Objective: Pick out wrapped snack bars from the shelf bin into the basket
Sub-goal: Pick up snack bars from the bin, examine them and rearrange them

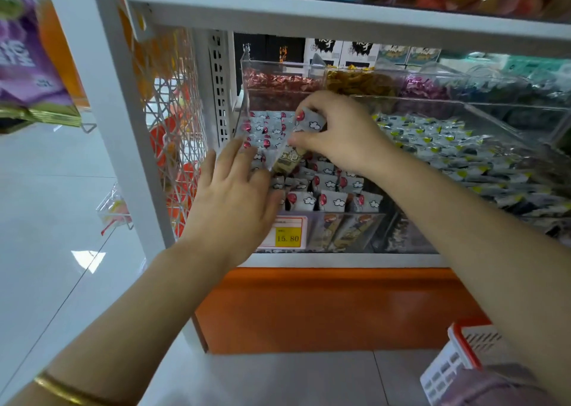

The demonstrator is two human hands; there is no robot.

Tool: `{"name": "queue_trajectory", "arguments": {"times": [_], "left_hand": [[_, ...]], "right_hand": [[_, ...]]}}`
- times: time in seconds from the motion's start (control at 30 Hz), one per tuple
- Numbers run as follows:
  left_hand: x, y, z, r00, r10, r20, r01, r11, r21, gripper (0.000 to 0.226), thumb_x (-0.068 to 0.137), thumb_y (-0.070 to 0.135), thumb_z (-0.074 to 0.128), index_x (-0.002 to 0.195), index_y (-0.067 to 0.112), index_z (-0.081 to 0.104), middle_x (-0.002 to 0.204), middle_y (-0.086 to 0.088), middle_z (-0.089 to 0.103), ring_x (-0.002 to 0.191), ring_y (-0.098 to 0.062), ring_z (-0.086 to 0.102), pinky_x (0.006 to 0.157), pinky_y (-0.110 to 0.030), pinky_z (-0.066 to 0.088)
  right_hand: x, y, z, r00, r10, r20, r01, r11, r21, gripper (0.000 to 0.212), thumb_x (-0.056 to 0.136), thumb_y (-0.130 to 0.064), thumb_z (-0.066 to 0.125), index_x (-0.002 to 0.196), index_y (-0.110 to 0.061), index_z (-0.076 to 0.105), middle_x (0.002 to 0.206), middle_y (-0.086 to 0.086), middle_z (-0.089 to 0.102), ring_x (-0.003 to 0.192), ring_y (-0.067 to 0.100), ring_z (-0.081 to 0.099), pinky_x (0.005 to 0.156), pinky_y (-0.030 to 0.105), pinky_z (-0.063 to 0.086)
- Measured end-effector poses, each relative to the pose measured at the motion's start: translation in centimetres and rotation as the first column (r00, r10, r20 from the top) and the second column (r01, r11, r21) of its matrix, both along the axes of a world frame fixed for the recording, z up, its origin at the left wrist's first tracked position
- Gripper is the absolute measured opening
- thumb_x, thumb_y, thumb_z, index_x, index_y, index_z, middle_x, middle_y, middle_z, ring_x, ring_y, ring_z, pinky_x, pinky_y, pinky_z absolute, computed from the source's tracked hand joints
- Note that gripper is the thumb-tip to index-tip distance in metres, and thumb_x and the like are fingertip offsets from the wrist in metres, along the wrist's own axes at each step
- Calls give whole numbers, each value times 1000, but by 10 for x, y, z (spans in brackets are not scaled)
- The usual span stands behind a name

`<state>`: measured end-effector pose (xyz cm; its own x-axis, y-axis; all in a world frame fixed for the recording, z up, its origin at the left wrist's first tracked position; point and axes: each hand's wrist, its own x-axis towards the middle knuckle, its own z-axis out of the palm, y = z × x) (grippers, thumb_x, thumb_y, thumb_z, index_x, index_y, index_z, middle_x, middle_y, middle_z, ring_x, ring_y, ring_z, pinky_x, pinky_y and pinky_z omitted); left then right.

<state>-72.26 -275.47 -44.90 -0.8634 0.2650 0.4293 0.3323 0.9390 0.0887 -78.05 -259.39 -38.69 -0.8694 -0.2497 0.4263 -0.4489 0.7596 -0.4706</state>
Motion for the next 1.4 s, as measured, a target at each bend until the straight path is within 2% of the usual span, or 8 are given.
{"name": "queue_trajectory", "arguments": {"times": [0.23, 0.4, 0.6, 0.8, 0.93, 1.07, 1.17, 1.4], "left_hand": [[-2, -3, -1, 997, -73, -17, 74, 989, 132, 40, 93, 36, 45, 123, 10, 54, 148, -12, 31, 144, -23, 5, 115, -42, 11], [-6, -9, 5, 996, -67, -56, 79, 966, 247, 36, 91, 24, 49, 120, 5, 56, 147, -13, 34, 144, -23, 9, 115, -39, 12], [-4, -11, 9, 998, -22, -65, 40, 952, 304, 35, 88, 15, 53, 121, 5, 54, 146, -13, 33, 141, -23, 10, 113, -37, 13], [-3, -13, 8, 997, -2, -72, 24, 952, 305, 36, 88, 13, 54, 123, 4, 53, 144, -14, 35, 139, -25, 15, 110, -34, 14], [-2, -15, 11, 995, -2, -102, 35, 945, 324, 33, 89, 13, 53, 121, 7, 55, 141, -11, 38, 134, -22, 20, 103, -27, 15], [4, -16, 17, 990, 22, -136, 42, 892, 450, 32, 90, 14, 53, 121, 10, 56, 127, -4, 45, 120, -18, 32, 93, -13, 20], [12, -7, 21, 998, -43, -53, 67, 789, 611, 29, 93, 24, 50, 122, 18, 53, 111, 9, 46, 94, -2, 51, 78, -12, 41], [26, 16, 14, 839, -467, 279, -137, 315, 939, 23, 100, 28, 37, 89, 19, 55, 69, -3, 69, 56, -15, 63, 46, -26, 47]], "right_hand": [[-14, -27, -27, 1000, 17, 20, -20, 984, 175, 31, 82, -34, 68, 107, -18, 60, 105, 1, 62, 100, 19, 55, 80, 33, 44], [-16, -21, -29, 994, 43, 103, -88, 868, 488, 22, 92, -29, 48, 101, -27, 68, 88, -5, 57, 116, 23, 40, 93, 40, 32], [-38, -25, -17, 999, 4, 51, -12, 987, 163, 22, 89, -9, 54, 101, -20, 70, 110, 0, 66, 112, 21, 53, 93, 37, 44], [-54, -38, -31, 993, -23, -113, 79, 855, 512, 14, 85, -31, 66, 94, -20, 69, 109, 1, 58, 110, 22, 43, 81, 33, 36], [-38, -33, -8, 1000, -14, -12, 15, 997, 82, 3, 86, -19, 64, 83, -17, 64, 91, -8, 59, 89, 6, 53, 80, 22, 43], [5, -10, 17, 991, -86, -105, 45, 938, -344, 6, 89, -14, 60, 84, -13, 58, 85, -4, 61, 79, 11, 60, 69, 25, 51], [41, 12, 13, 992, -121, -36, 74, 786, -614, 7, 92, -10, 56, 90, -4, 57, 92, 15, 65, 71, 31, 65, 57, 34, 55], [96, 37, -33, 943, 162, 291, 242, 268, -933, 8, 89, -4, 56, 85, -4, 62, 76, 8, 66, 59, 13, 64, 53, 21, 52]]}}
